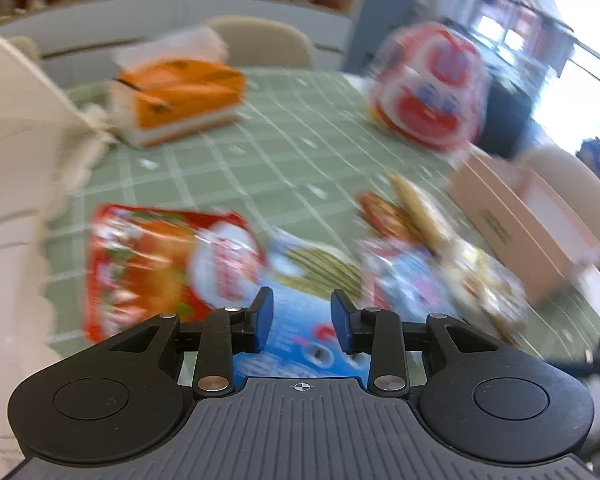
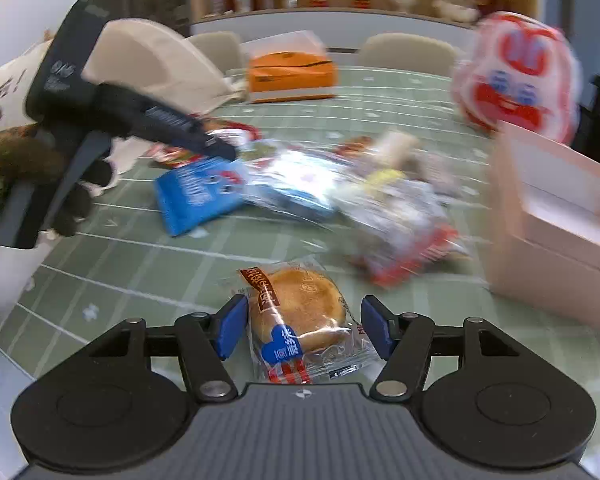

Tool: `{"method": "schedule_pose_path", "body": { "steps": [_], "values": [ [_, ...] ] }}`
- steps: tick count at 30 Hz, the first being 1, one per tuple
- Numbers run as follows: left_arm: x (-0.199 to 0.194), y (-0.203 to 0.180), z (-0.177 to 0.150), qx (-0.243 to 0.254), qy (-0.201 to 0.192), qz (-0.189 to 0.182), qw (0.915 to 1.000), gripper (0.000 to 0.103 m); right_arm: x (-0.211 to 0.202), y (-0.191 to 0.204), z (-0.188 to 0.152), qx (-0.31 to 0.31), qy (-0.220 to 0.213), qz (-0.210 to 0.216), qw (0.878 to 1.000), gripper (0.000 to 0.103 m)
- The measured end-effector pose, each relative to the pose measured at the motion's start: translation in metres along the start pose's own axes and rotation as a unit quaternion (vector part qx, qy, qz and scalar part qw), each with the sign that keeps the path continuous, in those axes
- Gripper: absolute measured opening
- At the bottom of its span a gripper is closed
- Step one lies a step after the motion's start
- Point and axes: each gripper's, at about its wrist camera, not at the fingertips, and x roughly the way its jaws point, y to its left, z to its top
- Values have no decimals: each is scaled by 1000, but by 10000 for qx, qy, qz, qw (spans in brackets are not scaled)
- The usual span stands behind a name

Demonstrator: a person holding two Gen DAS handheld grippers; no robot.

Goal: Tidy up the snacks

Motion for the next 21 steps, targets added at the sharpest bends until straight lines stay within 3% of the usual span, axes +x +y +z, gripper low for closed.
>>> {"method": "schedule_pose_path", "body": {
  "steps": [6, 12, 17, 21],
  "values": [
    [-2, -43, -19, 431, 252, -368, 9981, 34, -28, -46, -25, 574, -222, -546, 9966, 63],
    [15, -68, -23, 473, 225, -154, 9985, 34, -38, -85, -51, 1549, -650, -784, 9827, 65],
    [6, -66, -3, 636, 95, -389, 9972, 34, -47, -87, -56, 1860, -960, -989, 9728, 77],
    [-12, -44, 7, 597, -109, -137, 9981, 35, -38, -93, -55, 2015, -770, -886, 9724, 77]
  ]
}}
